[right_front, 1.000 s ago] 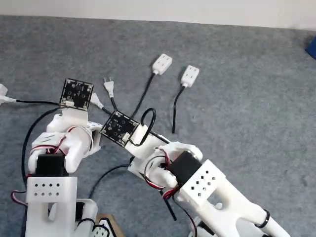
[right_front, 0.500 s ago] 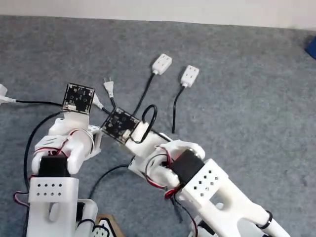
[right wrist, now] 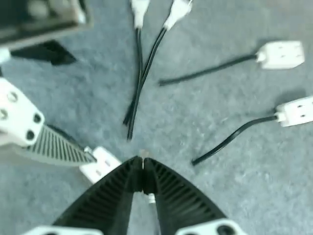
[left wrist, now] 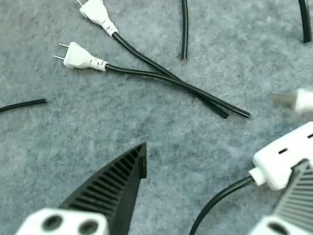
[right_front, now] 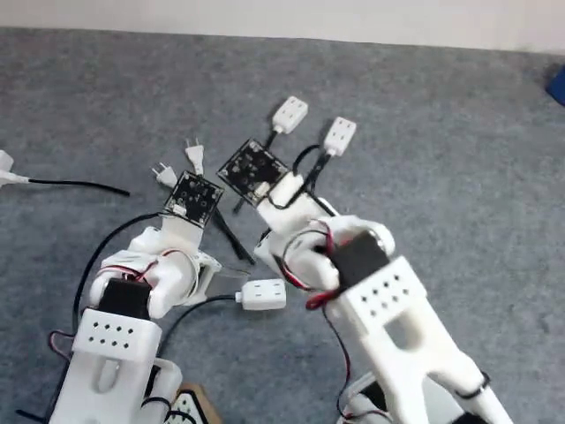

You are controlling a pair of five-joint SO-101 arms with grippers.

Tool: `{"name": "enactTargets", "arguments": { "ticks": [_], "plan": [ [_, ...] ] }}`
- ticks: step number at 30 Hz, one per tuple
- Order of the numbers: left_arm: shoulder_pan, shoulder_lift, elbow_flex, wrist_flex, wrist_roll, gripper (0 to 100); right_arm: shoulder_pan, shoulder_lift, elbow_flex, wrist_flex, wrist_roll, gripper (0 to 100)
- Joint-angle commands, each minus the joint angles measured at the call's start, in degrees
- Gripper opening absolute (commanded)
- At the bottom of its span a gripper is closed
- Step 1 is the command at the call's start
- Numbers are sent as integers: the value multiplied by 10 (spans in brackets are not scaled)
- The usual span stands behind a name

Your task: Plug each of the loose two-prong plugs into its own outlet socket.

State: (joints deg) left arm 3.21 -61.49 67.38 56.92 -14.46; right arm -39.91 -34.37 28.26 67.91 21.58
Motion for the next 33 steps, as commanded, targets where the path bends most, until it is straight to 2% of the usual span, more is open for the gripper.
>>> {"name": "enactTargets", "arguments": {
  "ticks": [1,6,9,12,17,21,25,29,33],
  "plan": [
    [-18,-7,-2,-18,-6,432,15,16,-28,14,25,5],
    [-103,-6,-10,-50,-3,432,76,45,55,-39,43,5],
    [-143,-4,-8,-60,-2,432,82,90,99,-83,44,12],
    [-160,-3,0,-56,-1,432,82,161,95,-110,49,68],
    [-160,-4,22,-59,-1,432,101,288,11,-97,59,167],
    [-160,-4,24,-60,-2,432,136,321,-12,-77,25,165],
    [-160,-4,34,-79,-2,432,166,302,-25,-29,23,165],
    [-160,-4,35,-81,-2,432,161,296,-22,-10,23,165],
    [-160,-4,35,-80,-2,432,130,295,20,-36,23,165]
  ]
}}
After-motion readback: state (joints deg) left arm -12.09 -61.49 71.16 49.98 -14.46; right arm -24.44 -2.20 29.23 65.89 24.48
